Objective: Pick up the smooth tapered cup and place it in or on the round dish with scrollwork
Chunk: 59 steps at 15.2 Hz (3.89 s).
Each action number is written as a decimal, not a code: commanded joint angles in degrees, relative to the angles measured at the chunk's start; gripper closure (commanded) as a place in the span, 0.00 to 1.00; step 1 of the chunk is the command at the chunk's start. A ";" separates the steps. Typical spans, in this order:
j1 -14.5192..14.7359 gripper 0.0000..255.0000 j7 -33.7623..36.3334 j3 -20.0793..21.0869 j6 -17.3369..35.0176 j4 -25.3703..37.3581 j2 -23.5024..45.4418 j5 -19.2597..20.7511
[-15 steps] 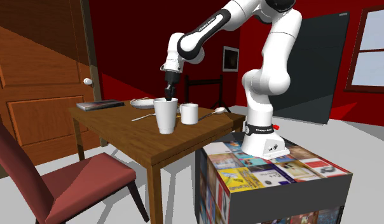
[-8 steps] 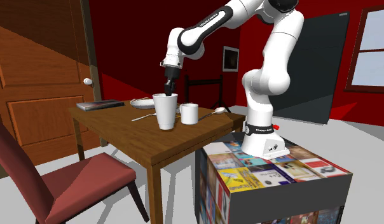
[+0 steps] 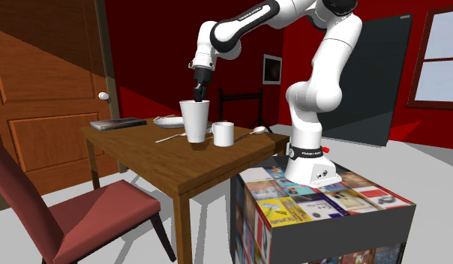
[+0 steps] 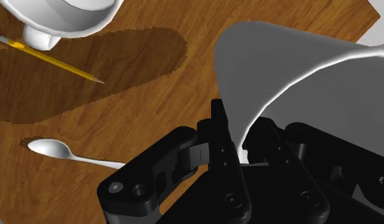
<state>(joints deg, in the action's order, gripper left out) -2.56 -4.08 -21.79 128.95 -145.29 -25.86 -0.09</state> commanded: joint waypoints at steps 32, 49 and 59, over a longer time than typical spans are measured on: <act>-4.50 1.00 -33.08 -26.79 -21.51 31.53 14.00 -3.33; -10.77 1.00 -53.92 -36.17 -24.22 42.90 35.61 -21.00; -11.52 1.00 -57.06 -35.20 -17.89 37.44 38.23 -24.09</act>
<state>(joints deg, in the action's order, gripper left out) -14.15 -60.94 -57.10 110.30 -107.16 12.26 -23.95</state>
